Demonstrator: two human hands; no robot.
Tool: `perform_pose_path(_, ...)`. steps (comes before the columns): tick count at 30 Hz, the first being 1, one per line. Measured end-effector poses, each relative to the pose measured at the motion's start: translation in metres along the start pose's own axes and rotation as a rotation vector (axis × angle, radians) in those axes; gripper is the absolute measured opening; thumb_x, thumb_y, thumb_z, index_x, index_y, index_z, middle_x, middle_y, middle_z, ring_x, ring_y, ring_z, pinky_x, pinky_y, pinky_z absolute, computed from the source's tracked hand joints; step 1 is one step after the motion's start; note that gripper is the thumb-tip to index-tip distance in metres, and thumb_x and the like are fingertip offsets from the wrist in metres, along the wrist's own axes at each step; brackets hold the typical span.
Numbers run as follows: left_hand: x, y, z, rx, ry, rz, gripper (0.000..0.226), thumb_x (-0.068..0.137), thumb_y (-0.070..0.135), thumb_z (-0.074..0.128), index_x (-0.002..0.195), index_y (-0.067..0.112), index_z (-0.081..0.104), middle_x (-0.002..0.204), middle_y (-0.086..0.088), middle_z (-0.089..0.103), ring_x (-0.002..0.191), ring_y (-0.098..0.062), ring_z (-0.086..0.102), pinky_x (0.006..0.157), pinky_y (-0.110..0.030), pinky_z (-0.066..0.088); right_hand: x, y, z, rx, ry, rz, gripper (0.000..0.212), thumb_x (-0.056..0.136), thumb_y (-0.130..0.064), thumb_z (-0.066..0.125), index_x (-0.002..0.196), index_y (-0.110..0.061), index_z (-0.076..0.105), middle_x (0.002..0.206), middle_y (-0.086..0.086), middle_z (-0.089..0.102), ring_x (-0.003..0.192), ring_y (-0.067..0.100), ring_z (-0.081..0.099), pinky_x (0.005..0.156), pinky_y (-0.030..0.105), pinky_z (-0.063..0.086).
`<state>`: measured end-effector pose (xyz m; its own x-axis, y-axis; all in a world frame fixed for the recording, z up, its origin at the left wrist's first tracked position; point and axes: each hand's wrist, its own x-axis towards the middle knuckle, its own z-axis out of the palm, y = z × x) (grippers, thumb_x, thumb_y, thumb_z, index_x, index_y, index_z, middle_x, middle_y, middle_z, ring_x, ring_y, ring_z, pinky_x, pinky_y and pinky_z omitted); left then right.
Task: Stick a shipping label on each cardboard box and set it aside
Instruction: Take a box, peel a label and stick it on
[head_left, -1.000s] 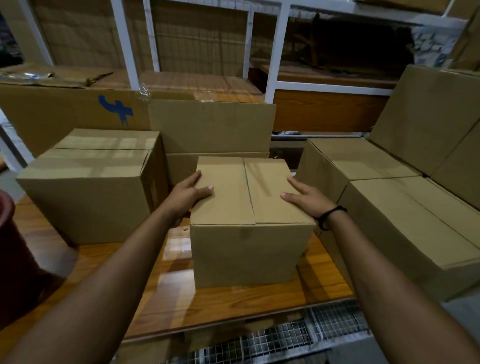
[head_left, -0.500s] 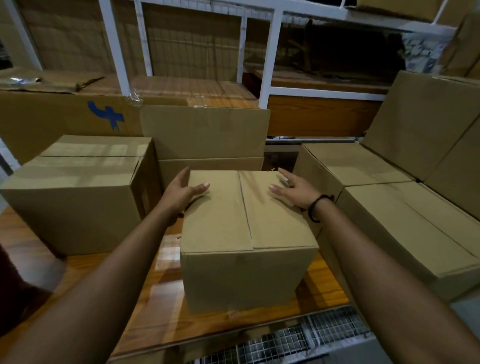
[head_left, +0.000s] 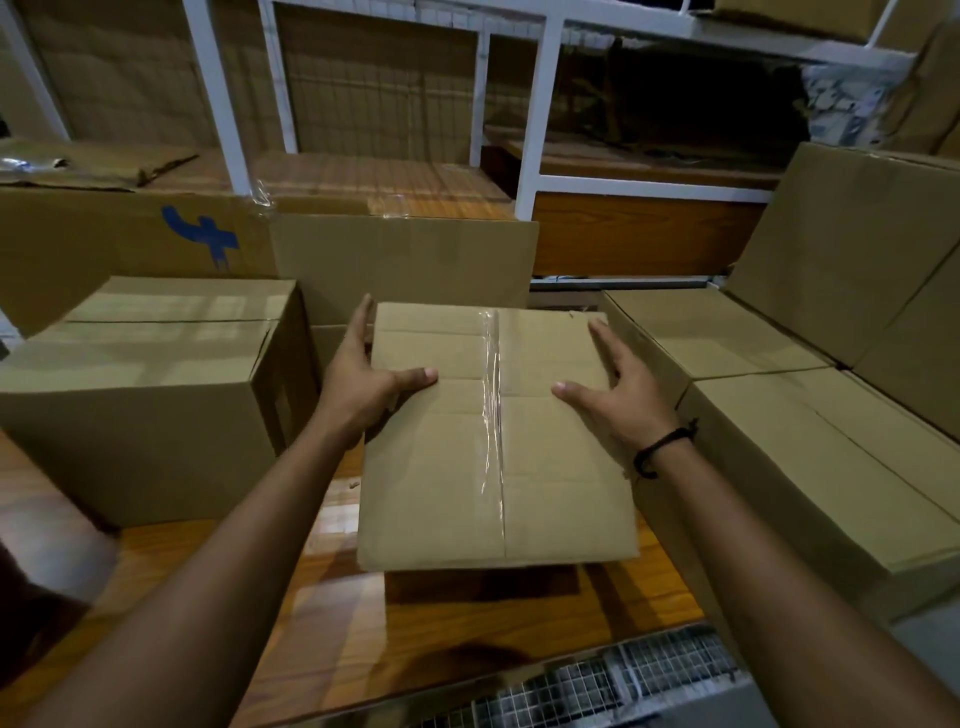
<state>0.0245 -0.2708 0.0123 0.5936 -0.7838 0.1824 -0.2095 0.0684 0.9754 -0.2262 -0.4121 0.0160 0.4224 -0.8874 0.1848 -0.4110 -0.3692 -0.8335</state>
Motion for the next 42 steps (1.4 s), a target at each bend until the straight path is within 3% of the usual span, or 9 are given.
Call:
perform_pose_path(4,-0.012,-0.005,-0.001,-0.005,-0.013,0.029,0.108,0.069,0.012,0.085,0.153,0.031,0.021,0.132,0.010,0.042,0.120,-0.012,0.044,0.097,-0.032,0.043,-0.012,0.002,-0.001,-0.028,0.005,-0.025,0.109,0.069,-0.033,0.084,0.150,-0.046,0.012,0.152,-0.003,0.033,0.126,0.011,0.034,0.104,0.046,0.038)
perform_pose_path(8,-0.010,0.006,-0.012,-0.015,-0.042,-0.029,0.096,0.070,0.034,0.078,0.151,0.032,0.028,0.130,0.007,0.043,0.110,-0.012,0.048,0.074,-0.018,0.047,-0.004,-0.010,-0.021,-0.124,-0.138,0.027,0.122,0.061,-0.037,0.088,0.148,-0.049,0.003,0.152,0.000,0.032,0.133,0.024,0.038,0.104,0.050,0.038)
perform_pose_path(11,-0.002,0.017,-0.013,-0.029,-0.133,-0.086,0.087,0.074,0.036,0.076,0.150,0.032,0.032,0.129,0.018,0.040,0.117,-0.010,0.047,0.066,-0.014,0.045,0.013,-0.027,-0.030,-0.161,-0.201,0.051,0.099,0.066,-0.042,0.083,0.148,-0.036,0.026,0.143,0.000,0.041,0.118,0.017,0.045,0.089,0.039,0.048)
perform_pose_path(14,-0.003,0.020,-0.009,-0.059,-0.145,-0.093,0.075,0.071,0.030,0.081,0.137,0.024,0.046,0.114,0.010,0.059,0.108,-0.014,0.059,0.069,-0.021,0.052,0.023,-0.041,-0.025,-0.206,-0.122,0.052,0.081,0.066,-0.041,0.084,0.134,-0.027,0.043,0.122,-0.005,0.049,0.101,0.012,0.048,0.069,0.026,0.047)
perform_pose_path(24,-0.043,-0.020,-0.010,0.136,0.035,0.105,0.082,0.058,0.016,0.091,0.123,0.031,0.044,0.105,0.026,0.049,0.097,0.001,0.052,0.078,-0.023,0.054,-0.023,0.008,0.015,-0.014,0.102,-0.029,0.070,0.061,-0.024,0.087,0.117,-0.028,0.044,0.128,-0.003,0.048,0.115,0.016,0.048,0.084,0.033,0.053)
perform_pose_path(30,-0.062,-0.064,-0.008,0.112,0.017,0.061,0.083,0.056,0.009,0.092,0.119,0.033,0.043,0.107,0.027,0.053,0.090,0.017,0.055,0.070,-0.007,0.049,-0.054,0.042,0.038,-0.053,0.143,-0.020,0.070,0.062,-0.022,0.088,0.120,-0.017,0.049,0.128,0.003,0.053,0.112,0.010,0.046,0.087,0.024,0.046)
perform_pose_path(35,-0.075,-0.083,-0.008,0.172,-0.023,0.065,0.085,0.059,0.024,0.089,0.120,0.052,0.036,0.131,0.011,0.048,0.117,-0.014,0.052,0.079,-0.014,0.049,-0.066,0.059,0.038,-0.178,0.092,-0.044,0.068,0.065,-0.033,0.086,0.120,-0.018,0.048,0.133,0.000,0.051,0.124,0.022,0.050,0.094,0.032,0.047)
perform_pose_path(38,-0.083,-0.086,-0.010,0.202,-0.038,0.102,0.106,0.055,0.051,0.087,0.134,0.067,0.018,0.140,0.015,0.036,0.129,-0.019,0.044,0.094,-0.035,0.050,-0.057,0.050,0.028,-0.361,0.052,-0.121,0.068,0.063,-0.052,0.082,0.118,-0.024,0.053,0.153,0.002,0.029,0.134,0.024,0.039,0.100,0.042,0.046)
perform_pose_path(42,-0.084,-0.085,-0.009,0.219,-0.036,0.115,0.114,0.052,0.073,0.078,0.141,0.066,0.006,0.149,0.014,0.030,0.137,-0.025,0.038,0.104,-0.052,0.044,-0.047,0.016,0.025,-0.673,-0.076,-0.179,0.079,0.063,-0.071,0.070,0.132,-0.044,0.044,0.160,0.002,0.008,0.146,0.031,0.012,0.113,0.057,0.022)
